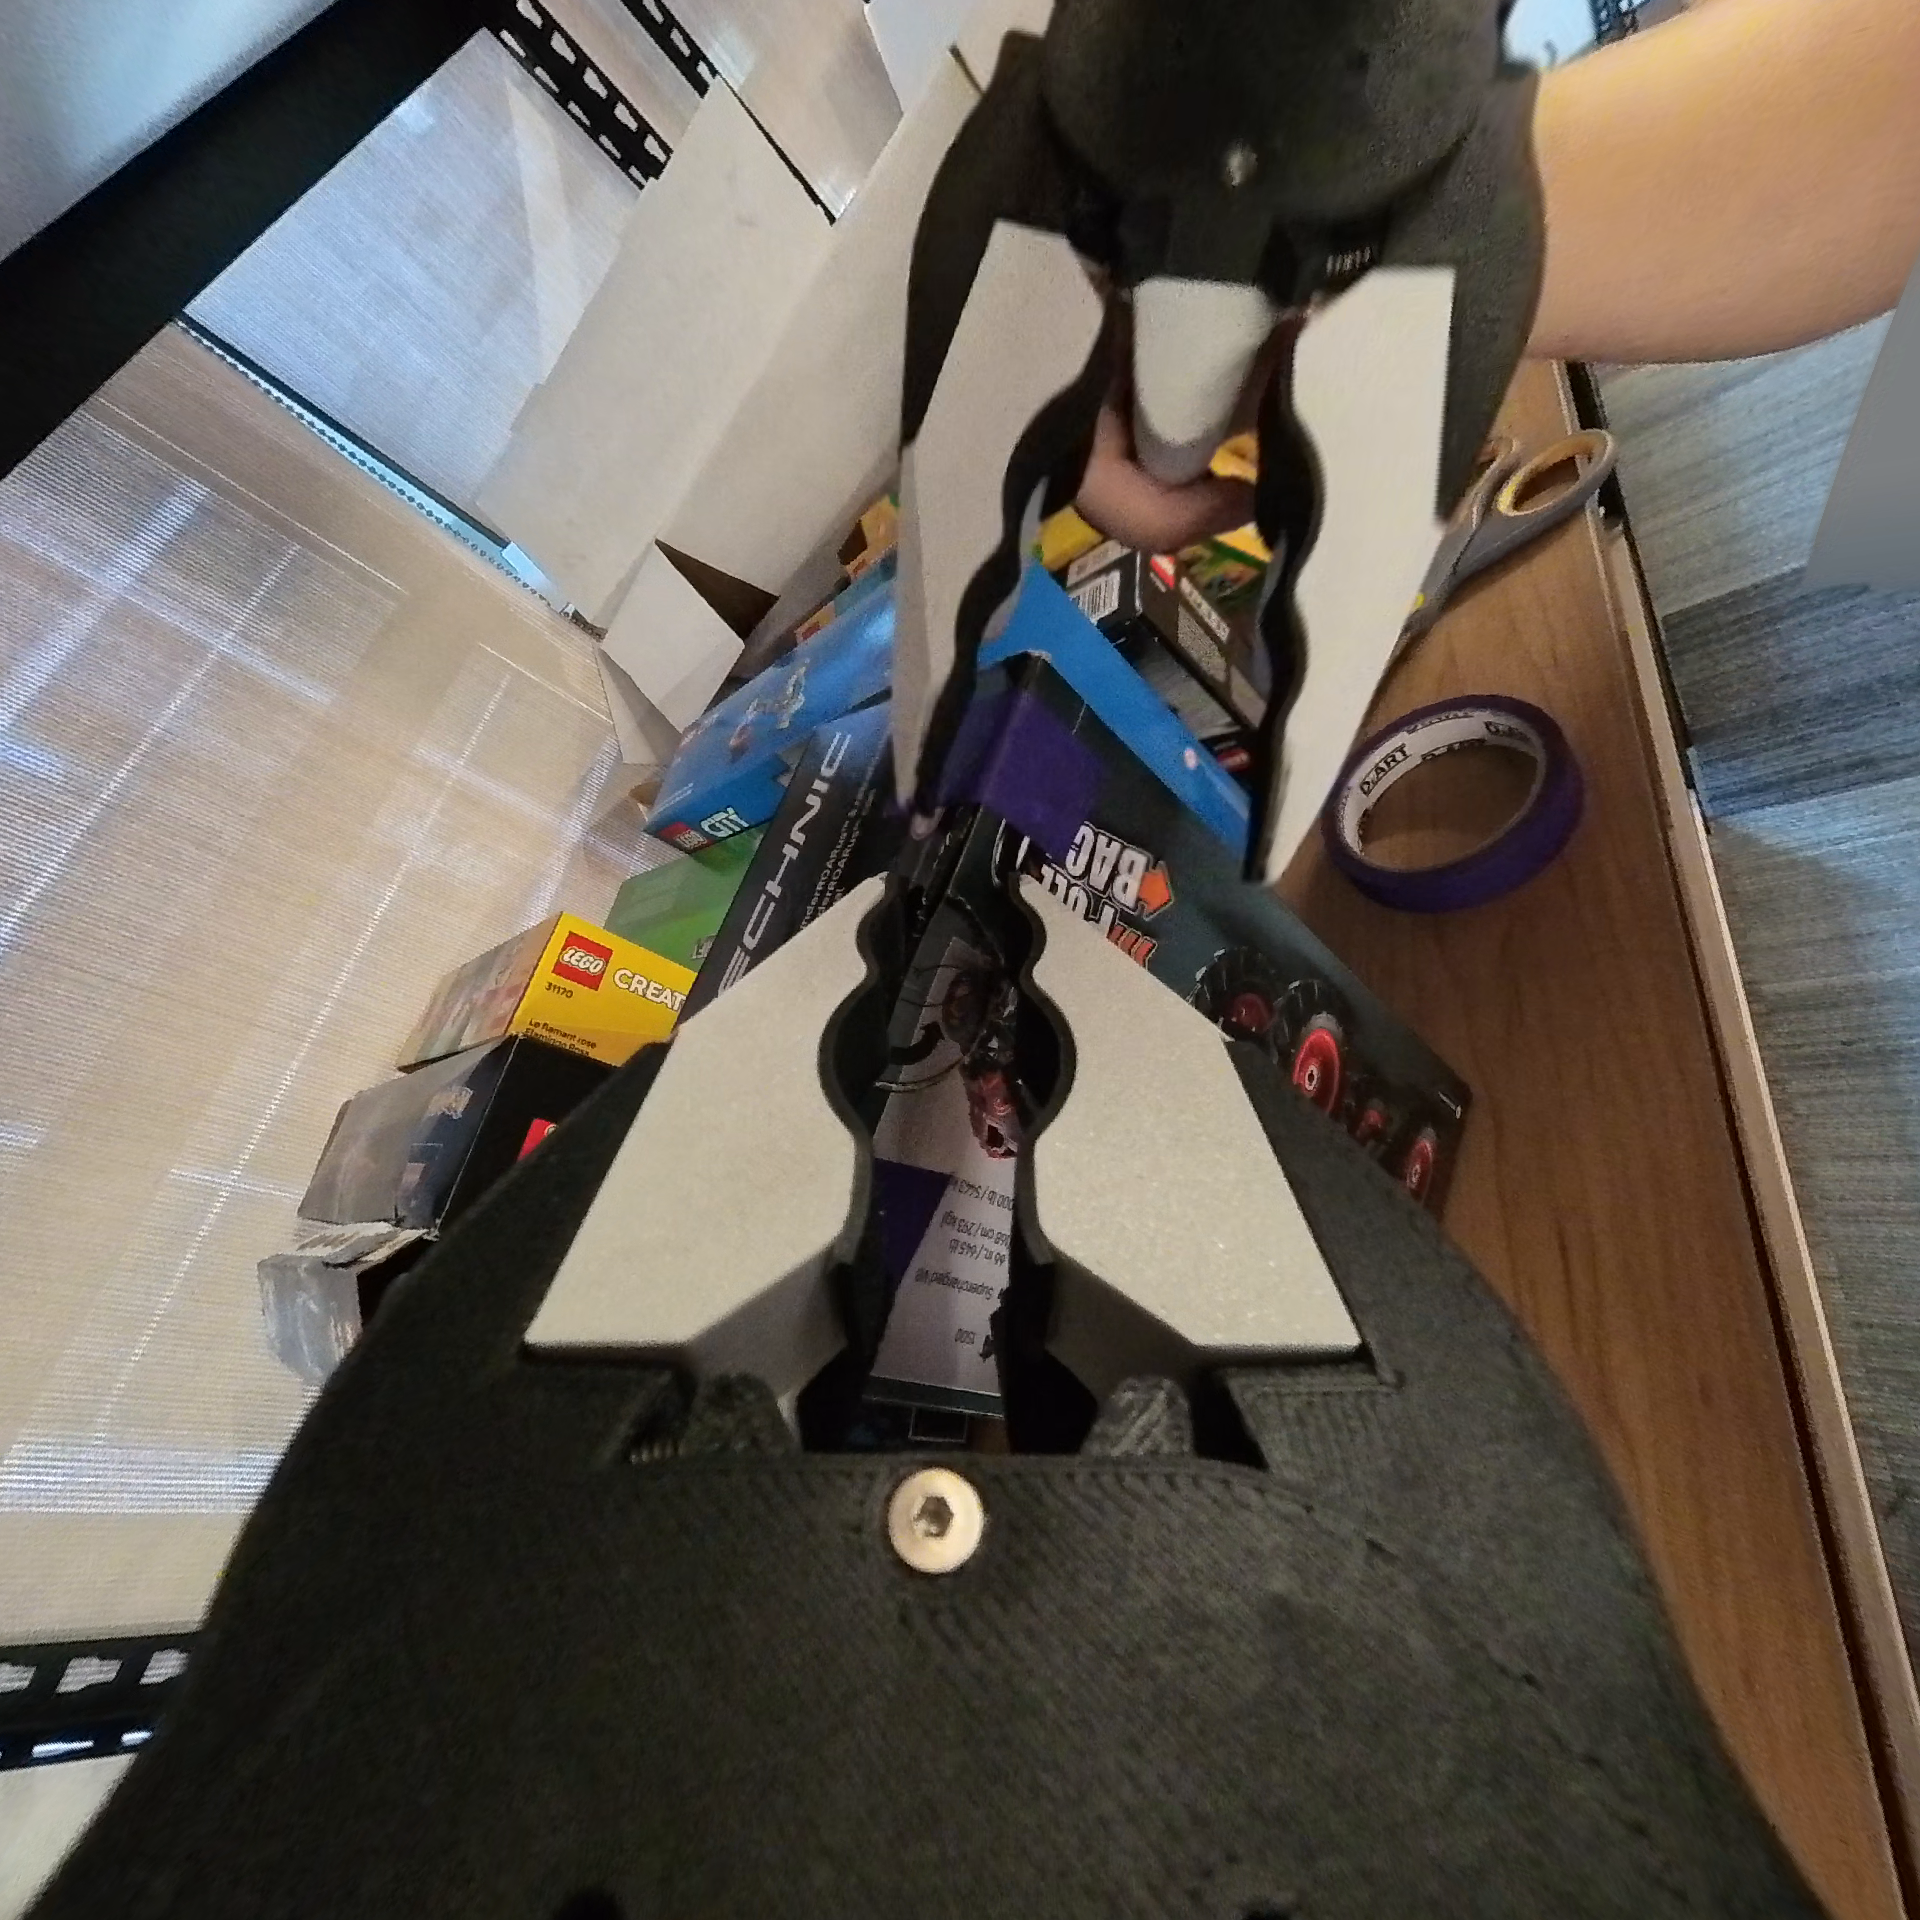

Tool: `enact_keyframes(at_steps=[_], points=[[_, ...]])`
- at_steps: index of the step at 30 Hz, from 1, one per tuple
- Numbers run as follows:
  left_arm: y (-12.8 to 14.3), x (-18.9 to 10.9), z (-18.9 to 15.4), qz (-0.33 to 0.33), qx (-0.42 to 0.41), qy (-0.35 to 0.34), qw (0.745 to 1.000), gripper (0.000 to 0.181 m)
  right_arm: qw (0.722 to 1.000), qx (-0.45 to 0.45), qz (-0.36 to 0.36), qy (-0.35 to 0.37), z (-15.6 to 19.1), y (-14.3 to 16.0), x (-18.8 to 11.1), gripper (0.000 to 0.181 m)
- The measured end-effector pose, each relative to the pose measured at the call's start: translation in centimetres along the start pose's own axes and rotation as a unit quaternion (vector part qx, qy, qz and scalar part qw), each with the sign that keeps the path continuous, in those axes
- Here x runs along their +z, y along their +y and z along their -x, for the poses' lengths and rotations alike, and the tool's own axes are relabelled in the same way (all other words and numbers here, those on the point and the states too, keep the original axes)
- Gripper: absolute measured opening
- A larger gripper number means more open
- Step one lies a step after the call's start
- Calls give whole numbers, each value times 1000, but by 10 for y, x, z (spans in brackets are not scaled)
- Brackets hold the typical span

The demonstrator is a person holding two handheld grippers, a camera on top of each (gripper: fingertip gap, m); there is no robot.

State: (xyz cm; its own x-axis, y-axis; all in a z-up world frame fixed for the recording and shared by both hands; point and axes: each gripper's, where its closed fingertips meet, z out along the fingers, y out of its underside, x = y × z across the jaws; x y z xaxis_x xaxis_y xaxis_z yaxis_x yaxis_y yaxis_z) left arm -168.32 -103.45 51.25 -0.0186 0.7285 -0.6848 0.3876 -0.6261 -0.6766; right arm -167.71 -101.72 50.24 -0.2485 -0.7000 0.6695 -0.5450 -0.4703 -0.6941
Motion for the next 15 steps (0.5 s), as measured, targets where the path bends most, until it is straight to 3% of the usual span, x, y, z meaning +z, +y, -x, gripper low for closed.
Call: enact_keyframes(at_steps=[3,5,6,8,11,15], points=[[0,0,0,2,-1,0,1000,17,998,44,-41,6,-4,-11,-11,63],[0,0,0,2,-1,0,1000,17,998,59,-6,-6,2,1,-11,64],[0,0,0,1,-1,-1,1000,17,998,60,22,4,0,13,-8,78],[0,2,1,1,1,-4,1000,17,998,62,22,23,-6,15,-8,75],[0,2,1,5,0,-2,1000,17,993,103,42,42,-16,21,-10,87],[0,1,1,3,-1,-4,1000,17,988,147,-40,-9,1,-2,-15,81]])
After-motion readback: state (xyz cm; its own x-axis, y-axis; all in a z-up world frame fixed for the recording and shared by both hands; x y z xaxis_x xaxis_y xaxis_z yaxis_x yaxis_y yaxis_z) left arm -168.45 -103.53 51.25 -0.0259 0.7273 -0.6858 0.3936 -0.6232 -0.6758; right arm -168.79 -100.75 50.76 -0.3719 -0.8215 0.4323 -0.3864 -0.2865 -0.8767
